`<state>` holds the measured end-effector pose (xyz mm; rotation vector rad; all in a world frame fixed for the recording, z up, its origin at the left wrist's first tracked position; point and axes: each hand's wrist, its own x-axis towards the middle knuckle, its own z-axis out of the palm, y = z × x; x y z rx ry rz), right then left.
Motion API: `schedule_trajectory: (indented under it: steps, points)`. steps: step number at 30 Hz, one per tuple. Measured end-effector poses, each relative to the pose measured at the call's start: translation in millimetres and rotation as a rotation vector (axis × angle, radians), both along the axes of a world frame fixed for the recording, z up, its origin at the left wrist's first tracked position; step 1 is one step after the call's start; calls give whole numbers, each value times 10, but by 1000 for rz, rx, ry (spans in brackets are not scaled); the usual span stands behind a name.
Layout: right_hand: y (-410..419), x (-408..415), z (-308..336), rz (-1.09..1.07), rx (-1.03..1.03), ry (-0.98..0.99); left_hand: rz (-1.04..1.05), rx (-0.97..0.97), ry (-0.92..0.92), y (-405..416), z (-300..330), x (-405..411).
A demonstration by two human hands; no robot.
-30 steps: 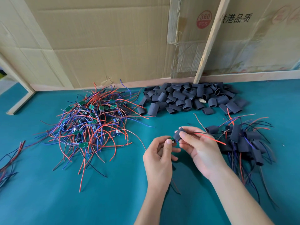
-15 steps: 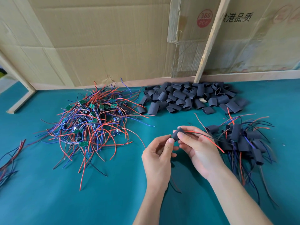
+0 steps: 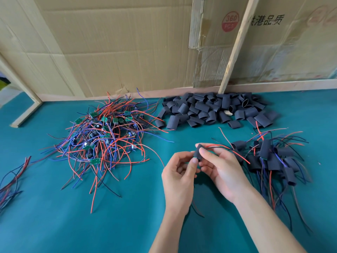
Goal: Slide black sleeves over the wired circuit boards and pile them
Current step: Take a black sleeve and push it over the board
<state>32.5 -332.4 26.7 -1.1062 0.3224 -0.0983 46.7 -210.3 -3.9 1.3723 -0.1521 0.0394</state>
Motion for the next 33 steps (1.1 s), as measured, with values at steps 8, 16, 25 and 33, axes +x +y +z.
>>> schedule_trajectory:
  steps: [8, 16, 25, 33]
  points:
    - [70, -19, 82, -67, -148, 14, -41, 38, -24, -10, 3, -7]
    - [-643, -254, 483, -253, -812, 217, -20, 48, 53, -28, 20, -6]
    - [-861, -180, 977, -439, -1473, 399, -11, 91, 40, -20, 6, -8]
    - [575, 630, 929, 229, -1508, -123, 15, 95, -13, -7, 18, 3]
